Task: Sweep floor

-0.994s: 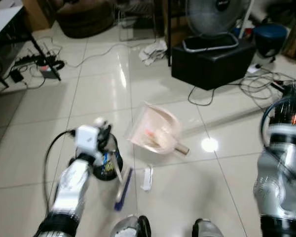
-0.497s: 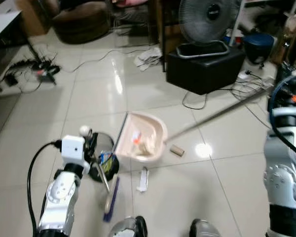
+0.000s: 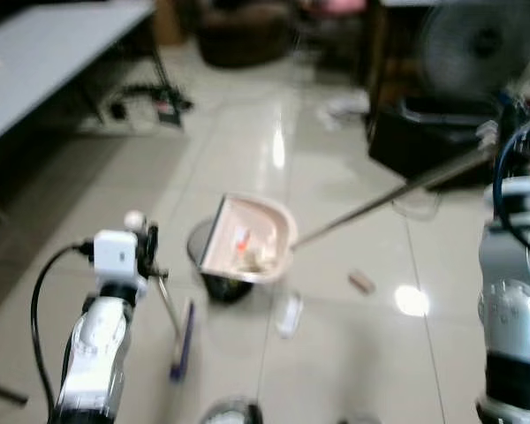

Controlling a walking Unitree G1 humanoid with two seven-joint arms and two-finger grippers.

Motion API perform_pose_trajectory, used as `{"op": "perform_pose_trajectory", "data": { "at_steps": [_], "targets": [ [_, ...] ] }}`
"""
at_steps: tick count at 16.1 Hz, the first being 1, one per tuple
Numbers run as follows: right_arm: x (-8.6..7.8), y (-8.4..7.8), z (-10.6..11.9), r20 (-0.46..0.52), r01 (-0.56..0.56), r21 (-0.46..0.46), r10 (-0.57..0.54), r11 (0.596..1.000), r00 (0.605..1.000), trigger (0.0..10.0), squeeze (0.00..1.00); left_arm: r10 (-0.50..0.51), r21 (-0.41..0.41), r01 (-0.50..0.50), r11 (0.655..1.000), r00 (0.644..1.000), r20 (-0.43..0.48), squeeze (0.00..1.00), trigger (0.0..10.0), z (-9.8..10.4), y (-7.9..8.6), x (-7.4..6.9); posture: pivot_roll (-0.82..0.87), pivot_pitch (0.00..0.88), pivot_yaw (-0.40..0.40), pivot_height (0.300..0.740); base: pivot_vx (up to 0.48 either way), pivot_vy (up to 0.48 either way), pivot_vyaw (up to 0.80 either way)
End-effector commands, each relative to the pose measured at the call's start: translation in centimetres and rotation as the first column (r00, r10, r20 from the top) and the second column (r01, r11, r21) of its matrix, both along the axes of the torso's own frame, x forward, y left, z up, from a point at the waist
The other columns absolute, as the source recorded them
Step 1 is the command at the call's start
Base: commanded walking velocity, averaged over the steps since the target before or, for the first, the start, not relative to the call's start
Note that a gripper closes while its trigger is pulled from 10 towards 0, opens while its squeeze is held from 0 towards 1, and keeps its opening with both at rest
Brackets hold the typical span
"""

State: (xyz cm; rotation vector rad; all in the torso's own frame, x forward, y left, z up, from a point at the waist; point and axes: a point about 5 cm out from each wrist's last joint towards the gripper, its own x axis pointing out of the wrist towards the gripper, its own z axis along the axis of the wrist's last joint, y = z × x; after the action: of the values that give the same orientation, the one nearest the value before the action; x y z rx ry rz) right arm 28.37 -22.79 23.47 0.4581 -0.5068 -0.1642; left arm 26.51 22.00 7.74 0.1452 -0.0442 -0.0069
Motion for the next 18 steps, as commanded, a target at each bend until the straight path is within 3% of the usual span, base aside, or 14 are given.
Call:
{"op": "perform_pose_trajectory", "data": {
  "at_steps": [1,7,12,15,18],
  "targets": [
    [-0.1,-0.3,1.3,0.067,0.007,0.034,-0.01,0.999,0.998,10.0,0.0,-0.009,0.009,0.009,1.0,0.998,0.061,0.0,10.0,1.6,-0.4,1.0,-0.03,0.03,0.1,0.74,0.319,0.0,0.0],
    [0.0,-0.4,1.2,0.057,0.006,0.035,-0.008,0.999,0.998,10.0,0.0,-0.037,0.007,0.036,0.999,0.998,0.049,0.0,10.0,1.6,-1.3,1.6,-0.03,0.033,0.099,0.74,0.362,0.0,0.0],
    [0.5,0.3,0.8,0.023,-0.041,0.013,0.041,0.999,0.999,10.0,0.0,-0.021,-0.006,0.021,1.0,0.999,0.041,0.0,10.0,1.2,-1.6,1.1,-0.02,0.033,0.079,0.74,0.392,0.0,0.0],
    [0.6,0.5,0.5,0.017,-0.047,0.027,0.046,0.999,0.999,10.0,0.0,-0.024,-0.004,0.024,1.0,0.999,0.038,0.0,10.0,1.0,-1.8,1.0,-0.02,0.033,0.075,0.74,0.404,0.0,0.78],
    [0.8,0.6,0.3,0.016,-0.06,0.05,0.059,0.997,0.998,10.0,0.0,-0.002,0.008,0.002,1.0,0.999,0.053,0.0,10.0,1.3,-1.5,0.8,0.01,0.031,0.052,0.74,0.405,0.0,0.0]
  ]
}}
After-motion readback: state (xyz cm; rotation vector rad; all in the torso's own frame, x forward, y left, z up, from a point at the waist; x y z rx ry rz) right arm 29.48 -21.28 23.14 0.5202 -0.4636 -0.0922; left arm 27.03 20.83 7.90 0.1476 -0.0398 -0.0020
